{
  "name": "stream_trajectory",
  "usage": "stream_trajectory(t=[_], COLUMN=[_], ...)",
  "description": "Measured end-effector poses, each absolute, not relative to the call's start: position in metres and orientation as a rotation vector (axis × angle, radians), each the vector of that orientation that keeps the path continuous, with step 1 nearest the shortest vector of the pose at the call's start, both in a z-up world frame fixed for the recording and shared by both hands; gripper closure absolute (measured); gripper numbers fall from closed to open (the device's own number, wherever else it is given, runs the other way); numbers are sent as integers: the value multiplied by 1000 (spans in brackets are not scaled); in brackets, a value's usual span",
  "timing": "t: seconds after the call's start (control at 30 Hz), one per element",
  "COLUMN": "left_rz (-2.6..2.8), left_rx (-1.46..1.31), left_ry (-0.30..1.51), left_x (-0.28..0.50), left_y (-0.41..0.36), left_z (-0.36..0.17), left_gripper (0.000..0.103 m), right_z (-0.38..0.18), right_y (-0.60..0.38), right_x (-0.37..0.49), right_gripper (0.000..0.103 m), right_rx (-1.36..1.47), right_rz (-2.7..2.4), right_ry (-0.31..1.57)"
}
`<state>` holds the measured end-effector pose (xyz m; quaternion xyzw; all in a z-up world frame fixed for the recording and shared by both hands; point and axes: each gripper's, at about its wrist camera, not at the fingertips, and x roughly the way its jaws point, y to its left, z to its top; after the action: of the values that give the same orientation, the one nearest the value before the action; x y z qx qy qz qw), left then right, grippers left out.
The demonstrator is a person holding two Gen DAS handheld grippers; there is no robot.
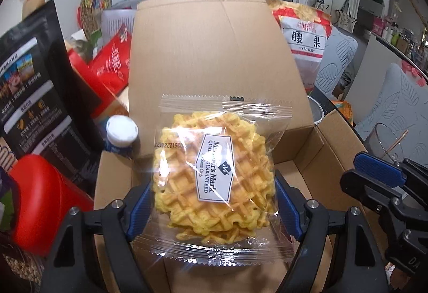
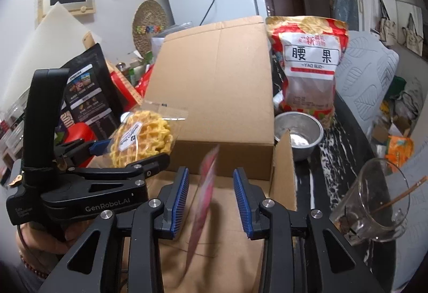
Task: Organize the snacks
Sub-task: 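Lower the waffle into the box with the left tool while the right tool drops the pouch in, then open both tools and withdraw them from the box toward the remaining snacks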
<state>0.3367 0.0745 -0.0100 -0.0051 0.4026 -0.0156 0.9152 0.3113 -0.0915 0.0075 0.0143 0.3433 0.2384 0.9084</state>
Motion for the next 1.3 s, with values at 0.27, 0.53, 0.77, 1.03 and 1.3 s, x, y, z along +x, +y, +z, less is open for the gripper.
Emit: stream_trajectory(t=[0.27,0.53,0.77,1.03,1.3], left_rz=[15,30,66,65,62], left_rx=[27,33,35,49,61], left_ry=[839,831,802,772,720], left_x=[338,333,324,303,269], left_y=[70,69,72,71,63], left_z=[-10,-4,8,26,53], left_gripper=[22,22,11,10,10], right_z=[5,11,17,31,52], right_y=[-95,-95,-97,-103,-110], right_x=[308,299,290,274,245], right_gripper=[68,68,68,68,68], right_rx=[34,18,-2,16,14], right_rz=[480,469,445,445,438], right_ry=[740,734,713,691,644])
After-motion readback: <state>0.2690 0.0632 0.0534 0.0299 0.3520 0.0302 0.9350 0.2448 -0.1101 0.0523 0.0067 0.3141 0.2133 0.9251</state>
